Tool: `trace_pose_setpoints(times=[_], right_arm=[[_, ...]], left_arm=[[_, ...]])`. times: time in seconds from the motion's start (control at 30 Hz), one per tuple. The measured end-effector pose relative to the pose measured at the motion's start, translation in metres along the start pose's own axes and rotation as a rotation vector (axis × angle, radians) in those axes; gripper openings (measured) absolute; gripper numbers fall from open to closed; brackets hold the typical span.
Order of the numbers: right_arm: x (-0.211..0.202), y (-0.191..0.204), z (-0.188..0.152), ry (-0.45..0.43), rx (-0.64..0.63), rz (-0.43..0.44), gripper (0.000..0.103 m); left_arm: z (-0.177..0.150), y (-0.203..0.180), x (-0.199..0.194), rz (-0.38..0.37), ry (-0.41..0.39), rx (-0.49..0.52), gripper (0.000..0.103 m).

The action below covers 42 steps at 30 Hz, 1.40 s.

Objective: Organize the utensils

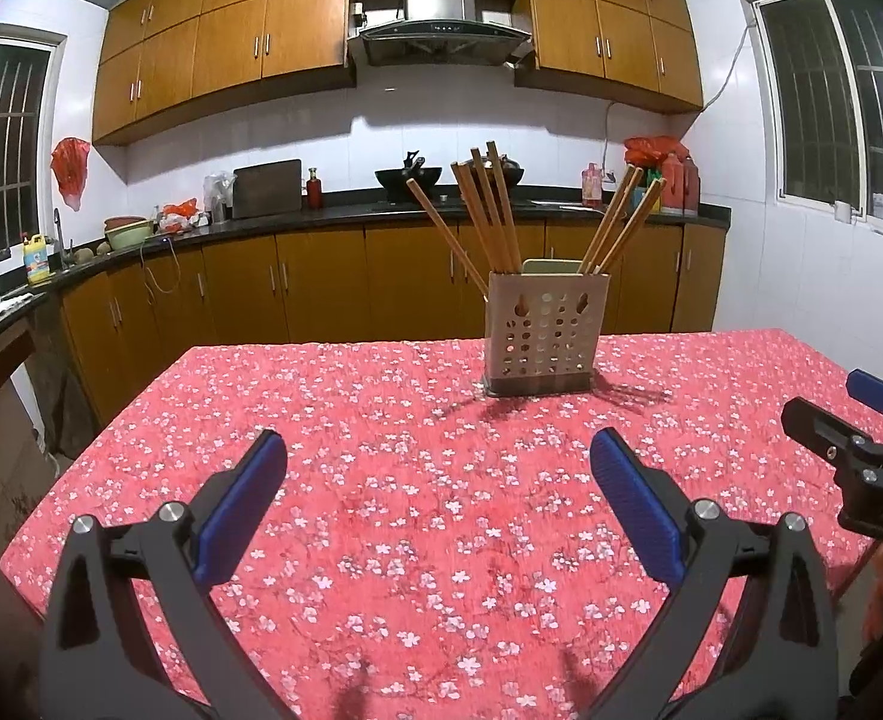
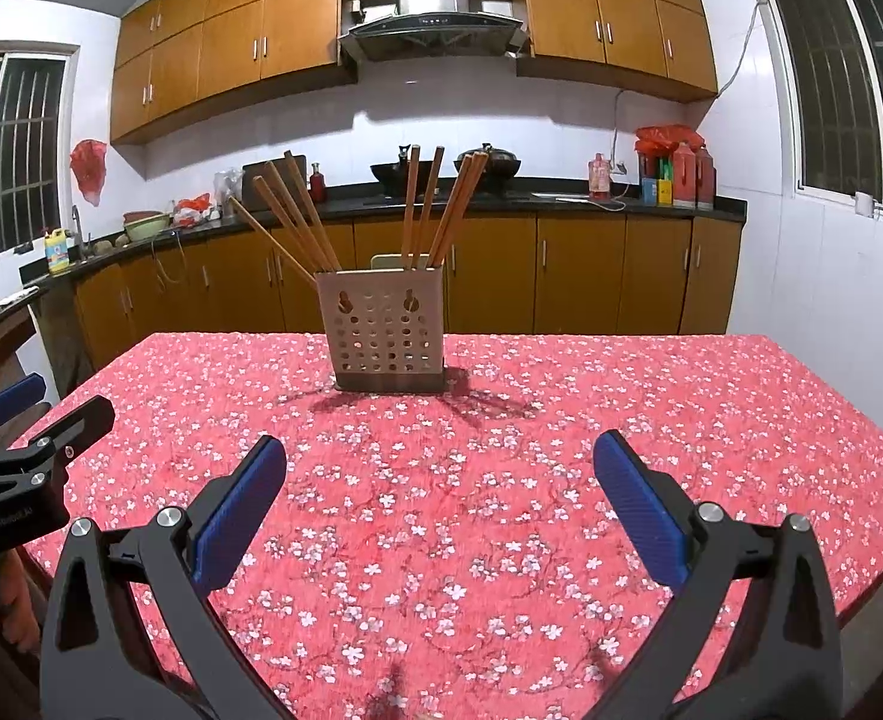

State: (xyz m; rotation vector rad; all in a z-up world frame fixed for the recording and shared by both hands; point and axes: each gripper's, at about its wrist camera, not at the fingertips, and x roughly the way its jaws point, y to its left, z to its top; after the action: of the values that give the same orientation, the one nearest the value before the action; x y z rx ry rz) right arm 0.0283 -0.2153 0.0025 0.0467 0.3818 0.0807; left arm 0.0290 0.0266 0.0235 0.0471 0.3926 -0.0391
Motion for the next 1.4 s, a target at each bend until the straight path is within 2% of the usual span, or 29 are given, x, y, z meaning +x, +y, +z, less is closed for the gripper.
trace_pose_setpoints(times=[1.4], right_arm=[[0.0045,-0.0059,-0.004,0.025,0.031,0.006,0.101]], left_arm=[[-0.002,-0.0042,0.0054,-0.002,0.016,-0.007,0.099]])
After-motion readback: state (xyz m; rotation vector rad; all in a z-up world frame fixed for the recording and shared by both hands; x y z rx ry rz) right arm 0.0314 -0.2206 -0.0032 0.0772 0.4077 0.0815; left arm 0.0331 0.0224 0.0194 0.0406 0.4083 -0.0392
